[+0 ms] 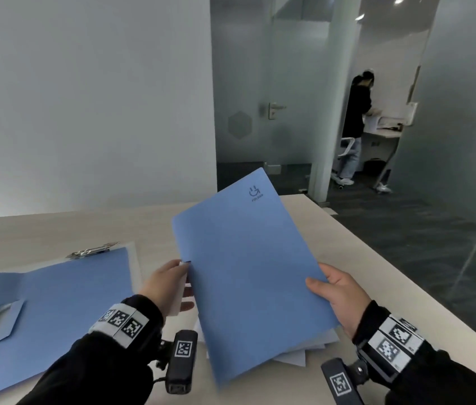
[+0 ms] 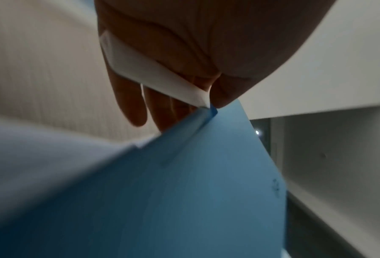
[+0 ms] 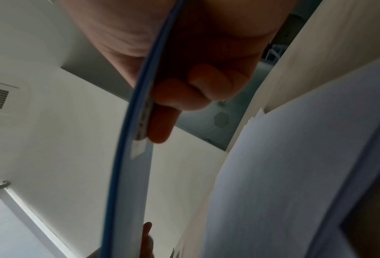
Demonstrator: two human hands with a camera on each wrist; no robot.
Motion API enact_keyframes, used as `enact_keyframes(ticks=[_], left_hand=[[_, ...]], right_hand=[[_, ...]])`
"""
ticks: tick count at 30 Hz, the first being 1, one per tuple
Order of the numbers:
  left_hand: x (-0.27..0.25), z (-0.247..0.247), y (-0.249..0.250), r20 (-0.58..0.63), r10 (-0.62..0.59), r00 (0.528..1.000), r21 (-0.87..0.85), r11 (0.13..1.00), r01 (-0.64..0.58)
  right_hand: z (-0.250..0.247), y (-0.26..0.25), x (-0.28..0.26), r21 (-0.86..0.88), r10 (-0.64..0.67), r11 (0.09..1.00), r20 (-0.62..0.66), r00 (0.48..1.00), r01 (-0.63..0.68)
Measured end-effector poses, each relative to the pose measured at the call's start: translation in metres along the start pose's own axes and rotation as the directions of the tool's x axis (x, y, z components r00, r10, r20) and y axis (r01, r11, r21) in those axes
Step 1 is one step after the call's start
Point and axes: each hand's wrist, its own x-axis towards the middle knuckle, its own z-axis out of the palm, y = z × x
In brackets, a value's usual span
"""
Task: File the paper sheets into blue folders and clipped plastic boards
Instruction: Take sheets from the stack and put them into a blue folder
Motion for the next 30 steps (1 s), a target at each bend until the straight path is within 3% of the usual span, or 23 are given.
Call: enact_keyframes(ticks=[2,5,9,14,18,21,25,30], left_hand=[[0.002,0.024,-0.002,0.036,-0.039,0.999,-0.184,0.982,0.045],[0.005,0.055,-0.008,0.041,-0.04,0.998,-0.286,0.957,0.05],[0.007,0.087,-0.015,0.098,-0.085,0.992,-0.331,0.937,0.113],[0.013,0.108,-0.018,0.094,-0.073,0.993,-0.352,0.93,0.102],[0.021,0.113,-0.02,0.081,-0.036,0.996,-0.422,0.904,0.067],[0.025,0.113,-0.018,0.105,-0.037,0.994,-0.429,0.9,0.079],[0.027,0.108,-0.017,0.166,-0.091,0.982,-0.361,0.921,0.146],[0.033,0.09,-0.029,0.134,-0.108,0.985,-0.389,0.908,0.153]], right_hand=[[-0.011,0.002,-0.004,0.014,0.004,1.0,-0.027,1.0,-0.004],[-0.027,0.007,-0.009,0.041,0.016,0.999,-0.08,0.997,-0.013],[-0.046,0.015,-0.016,0.061,0.034,0.998,-0.105,0.994,-0.028],[-0.063,0.021,-0.026,0.133,0.068,0.99,-0.099,0.993,-0.055],[-0.078,0.019,-0.031,-0.06,0.159,0.983,-0.165,0.973,-0.171],[-0.089,0.023,-0.025,-0.06,0.169,0.981,-0.177,0.969,-0.182],[-0.093,0.028,-0.009,0.172,0.219,0.968,-0.227,0.949,-0.183],[-0.098,0.035,0.03,0.368,0.265,0.92,-0.333,0.905,-0.134]])
